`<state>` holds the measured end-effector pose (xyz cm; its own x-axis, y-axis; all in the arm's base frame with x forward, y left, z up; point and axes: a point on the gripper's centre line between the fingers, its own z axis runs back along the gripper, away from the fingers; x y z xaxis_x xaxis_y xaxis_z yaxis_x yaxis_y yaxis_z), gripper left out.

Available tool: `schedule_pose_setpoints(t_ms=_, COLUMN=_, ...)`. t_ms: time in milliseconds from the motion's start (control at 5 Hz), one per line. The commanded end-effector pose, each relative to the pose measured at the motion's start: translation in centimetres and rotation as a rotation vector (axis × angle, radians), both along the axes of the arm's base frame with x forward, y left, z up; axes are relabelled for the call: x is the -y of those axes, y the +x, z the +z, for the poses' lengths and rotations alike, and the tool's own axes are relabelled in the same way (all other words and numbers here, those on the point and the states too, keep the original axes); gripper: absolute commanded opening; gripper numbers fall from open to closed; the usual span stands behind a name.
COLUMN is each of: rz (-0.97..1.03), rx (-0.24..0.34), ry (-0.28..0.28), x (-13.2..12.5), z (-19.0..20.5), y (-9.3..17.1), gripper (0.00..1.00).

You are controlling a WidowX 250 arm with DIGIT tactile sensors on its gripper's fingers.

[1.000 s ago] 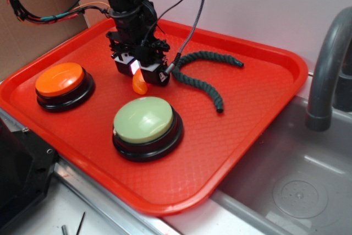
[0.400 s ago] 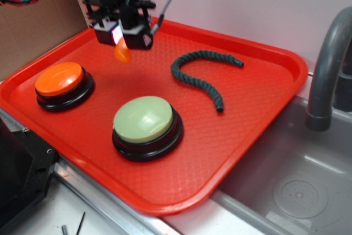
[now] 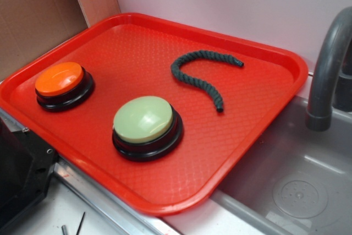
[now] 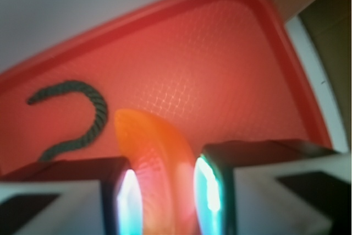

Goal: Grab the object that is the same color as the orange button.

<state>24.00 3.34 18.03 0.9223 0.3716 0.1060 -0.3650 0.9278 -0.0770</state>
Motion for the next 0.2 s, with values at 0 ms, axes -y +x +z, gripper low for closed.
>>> schedule_pose_setpoints(t_ms=0, rz=0.114, rx=0.028, ry=0.023, x=-1.45, z=3.48, y=-0.29, gripper=0.00)
